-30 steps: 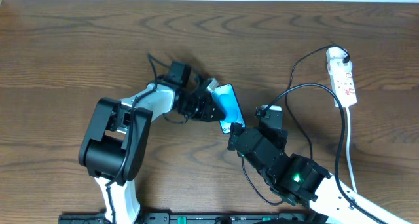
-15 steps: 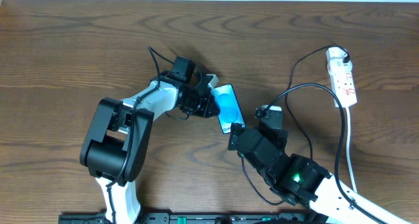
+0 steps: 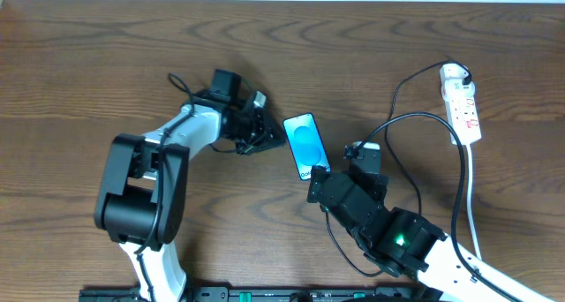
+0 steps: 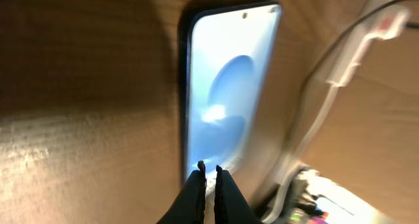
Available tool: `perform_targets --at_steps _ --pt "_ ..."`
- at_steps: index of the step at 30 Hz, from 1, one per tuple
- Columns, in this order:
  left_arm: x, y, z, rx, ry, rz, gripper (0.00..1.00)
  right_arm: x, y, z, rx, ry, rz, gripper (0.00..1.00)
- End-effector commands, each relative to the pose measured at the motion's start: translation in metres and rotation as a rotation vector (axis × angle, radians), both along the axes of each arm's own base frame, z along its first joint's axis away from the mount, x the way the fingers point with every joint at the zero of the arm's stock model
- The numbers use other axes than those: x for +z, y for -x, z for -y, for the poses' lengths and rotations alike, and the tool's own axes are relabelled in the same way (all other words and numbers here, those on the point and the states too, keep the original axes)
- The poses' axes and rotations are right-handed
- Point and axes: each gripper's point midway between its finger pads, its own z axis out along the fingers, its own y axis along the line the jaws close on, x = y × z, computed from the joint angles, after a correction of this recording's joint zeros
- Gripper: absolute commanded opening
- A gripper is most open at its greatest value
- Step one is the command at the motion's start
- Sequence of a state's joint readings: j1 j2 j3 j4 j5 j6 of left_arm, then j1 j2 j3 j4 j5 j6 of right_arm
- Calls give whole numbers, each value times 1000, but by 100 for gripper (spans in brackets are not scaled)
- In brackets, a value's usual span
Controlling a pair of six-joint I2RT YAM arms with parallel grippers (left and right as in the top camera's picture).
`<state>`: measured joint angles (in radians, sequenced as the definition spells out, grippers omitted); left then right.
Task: Plug charger to phone and switch on socket
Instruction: 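Open the left gripper and lift it away from the phone, then move the right gripper over the power strip's orange switch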
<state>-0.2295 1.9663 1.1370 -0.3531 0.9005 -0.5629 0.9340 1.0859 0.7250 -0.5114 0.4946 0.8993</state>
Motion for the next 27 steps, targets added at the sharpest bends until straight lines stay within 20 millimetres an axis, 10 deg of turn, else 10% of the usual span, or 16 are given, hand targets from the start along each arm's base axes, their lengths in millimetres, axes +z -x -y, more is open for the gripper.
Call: perform_targets --at_steps 1,7,19,27 --pt "34 3 2 45 176 -121 7 5 -2 -1 -11 -20 2 99" --pt "34 19 -13 90 187 -270 7 -3 4 5 -5 17 -36 98" --pt "41 23 -16 61 234 -258 7 -5 -9 18 -64 -30 -69 1" --pt "41 23 -16 61 234 -258 7 -25 -20 65 -206 -126 -246 1"
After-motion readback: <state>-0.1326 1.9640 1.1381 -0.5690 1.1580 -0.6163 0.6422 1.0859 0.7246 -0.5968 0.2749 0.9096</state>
